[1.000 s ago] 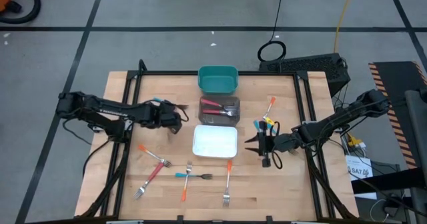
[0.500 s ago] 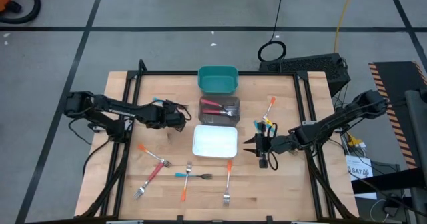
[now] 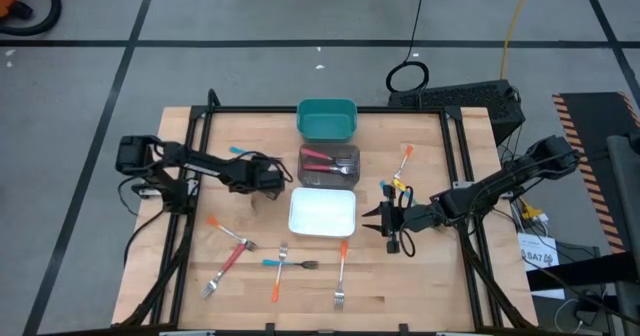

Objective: Sort silverware by color (type)
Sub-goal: Put the top pink fork into the black bin

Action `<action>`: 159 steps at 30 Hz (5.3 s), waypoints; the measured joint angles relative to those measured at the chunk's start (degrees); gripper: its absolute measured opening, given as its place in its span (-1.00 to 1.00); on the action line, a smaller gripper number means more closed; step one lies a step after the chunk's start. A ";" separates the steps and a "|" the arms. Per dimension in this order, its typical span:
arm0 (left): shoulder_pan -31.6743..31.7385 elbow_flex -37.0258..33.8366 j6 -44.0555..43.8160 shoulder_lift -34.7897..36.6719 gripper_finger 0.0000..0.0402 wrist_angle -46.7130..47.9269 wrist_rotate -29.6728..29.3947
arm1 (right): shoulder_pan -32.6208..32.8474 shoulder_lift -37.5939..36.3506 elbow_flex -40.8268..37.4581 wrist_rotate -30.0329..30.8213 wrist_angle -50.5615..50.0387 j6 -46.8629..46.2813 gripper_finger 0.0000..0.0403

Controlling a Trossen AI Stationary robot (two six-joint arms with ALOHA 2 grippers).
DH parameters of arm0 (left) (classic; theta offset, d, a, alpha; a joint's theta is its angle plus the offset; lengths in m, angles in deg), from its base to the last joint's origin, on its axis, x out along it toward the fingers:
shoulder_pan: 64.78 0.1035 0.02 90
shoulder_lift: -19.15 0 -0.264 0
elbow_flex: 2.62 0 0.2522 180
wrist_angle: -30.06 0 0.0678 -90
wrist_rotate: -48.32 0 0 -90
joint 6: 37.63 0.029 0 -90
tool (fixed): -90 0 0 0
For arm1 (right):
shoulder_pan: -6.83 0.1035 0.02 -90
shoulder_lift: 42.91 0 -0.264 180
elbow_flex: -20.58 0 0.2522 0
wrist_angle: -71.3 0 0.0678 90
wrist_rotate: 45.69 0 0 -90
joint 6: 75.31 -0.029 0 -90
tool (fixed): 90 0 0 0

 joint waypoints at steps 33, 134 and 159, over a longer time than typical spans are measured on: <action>-2.21 2.95 6.99 -0.42 -0.88 -1.30 -0.21 | 0.00 1.36 -0.02 0.04 4.45 -1.84 -0.43; -24.79 26.14 64.21 -11.58 -0.88 -78.98 -1.96 | -1.21 16.31 -0.02 0.17 42.34 -1.01 0.07; -23.94 26.14 65.94 -11.58 -0.86 -77.61 7.17 | -1.92 16.31 0.00 -3.27 45.13 3.00 -0.95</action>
